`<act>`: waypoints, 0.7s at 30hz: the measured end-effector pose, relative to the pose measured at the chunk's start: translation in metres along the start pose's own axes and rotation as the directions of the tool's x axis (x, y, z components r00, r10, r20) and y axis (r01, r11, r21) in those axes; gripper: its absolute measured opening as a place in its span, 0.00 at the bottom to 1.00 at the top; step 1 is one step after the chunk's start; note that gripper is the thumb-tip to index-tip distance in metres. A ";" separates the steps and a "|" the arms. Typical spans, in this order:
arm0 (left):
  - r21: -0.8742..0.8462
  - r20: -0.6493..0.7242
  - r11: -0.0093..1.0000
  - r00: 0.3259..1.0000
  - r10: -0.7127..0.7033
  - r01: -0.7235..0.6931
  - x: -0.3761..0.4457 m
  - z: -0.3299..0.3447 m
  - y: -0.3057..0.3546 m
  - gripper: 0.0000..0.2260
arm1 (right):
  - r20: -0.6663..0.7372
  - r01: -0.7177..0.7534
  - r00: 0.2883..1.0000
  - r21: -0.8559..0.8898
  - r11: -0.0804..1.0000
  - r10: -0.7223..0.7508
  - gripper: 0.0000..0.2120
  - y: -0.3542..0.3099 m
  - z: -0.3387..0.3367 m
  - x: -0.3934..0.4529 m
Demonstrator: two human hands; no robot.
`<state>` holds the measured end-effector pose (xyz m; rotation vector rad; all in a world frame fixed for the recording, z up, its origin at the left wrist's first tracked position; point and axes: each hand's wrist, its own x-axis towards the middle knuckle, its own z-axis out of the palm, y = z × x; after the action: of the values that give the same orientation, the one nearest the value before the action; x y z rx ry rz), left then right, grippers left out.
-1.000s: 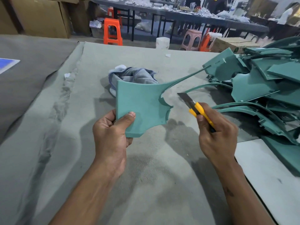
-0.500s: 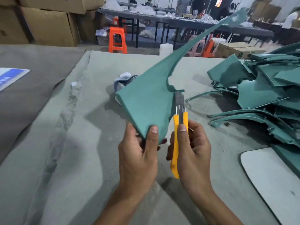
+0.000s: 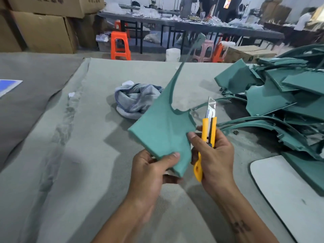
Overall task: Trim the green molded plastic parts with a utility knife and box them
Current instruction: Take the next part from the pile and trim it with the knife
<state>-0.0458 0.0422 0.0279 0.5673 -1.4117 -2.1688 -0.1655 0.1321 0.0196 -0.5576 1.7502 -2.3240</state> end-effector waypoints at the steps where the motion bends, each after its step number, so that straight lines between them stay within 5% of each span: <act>1: 0.073 0.020 0.997 0.999 0.026 -0.028 0.000 -0.002 0.001 0.11 | 0.008 -0.032 0.999 0.023 0.999 0.032 0.09 -0.001 -0.002 0.001; 4: 0.136 0.116 0.990 0.993 0.009 -0.025 0.001 -0.012 0.004 0.13 | 0.055 -0.127 0.991 0.075 0.989 0.123 0.10 -0.005 -0.006 0.002; 7: -0.046 0.112 0.995 0.990 -0.086 0.092 0.007 -0.027 0.014 0.17 | 0.078 -0.148 0.987 0.068 0.987 0.142 0.13 -0.010 -0.011 0.007; 10: -0.179 0.231 0.954 0.953 -0.198 0.241 0.012 -0.044 0.029 0.17 | 0.273 -0.146 0.952 0.001 0.989 0.140 0.15 -0.016 -0.023 0.012; 12: -0.110 0.299 0.949 0.920 -0.252 0.296 0.013 -0.051 0.033 0.19 | 0.365 -0.151 0.919 -0.020 0.988 0.148 0.13 -0.016 -0.029 0.013; 14: -0.003 0.272 0.974 0.938 -0.215 0.224 0.014 -0.049 0.027 0.15 | 0.316 -0.056 0.943 -0.161 0.985 0.105 0.11 -0.011 -0.028 0.012; 15: 0.020 0.201 0.983 0.963 -0.182 0.181 0.015 -0.045 0.021 0.11 | 0.254 0.092 0.967 -0.354 0.931 0.001 0.10 -0.007 -0.027 0.012; 17: 0.112 -0.005 0.991 0.997 -0.080 0.080 0.016 -0.038 0.012 0.08 | 0.257 0.377 0.925 -0.703 0.602 -0.280 0.11 0.001 -0.027 0.010; 18: 0.206 -0.082 0.978 0.997 -0.006 0.022 0.018 -0.036 0.009 0.08 | 0.295 0.455 0.880 -0.748 0.483 -0.372 0.14 0.001 -0.027 0.009; 21: 0.334 -0.165 0.942 0.981 0.100 -0.040 0.021 -0.035 0.006 0.07 | 0.440 0.630 0.761 -0.674 0.386 -0.476 0.15 -0.004 -0.030 0.007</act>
<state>-0.0415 0.0026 0.0181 0.7985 -1.6771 -1.7846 -0.1839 0.1573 0.0181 -1.6869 2.7977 -1.4701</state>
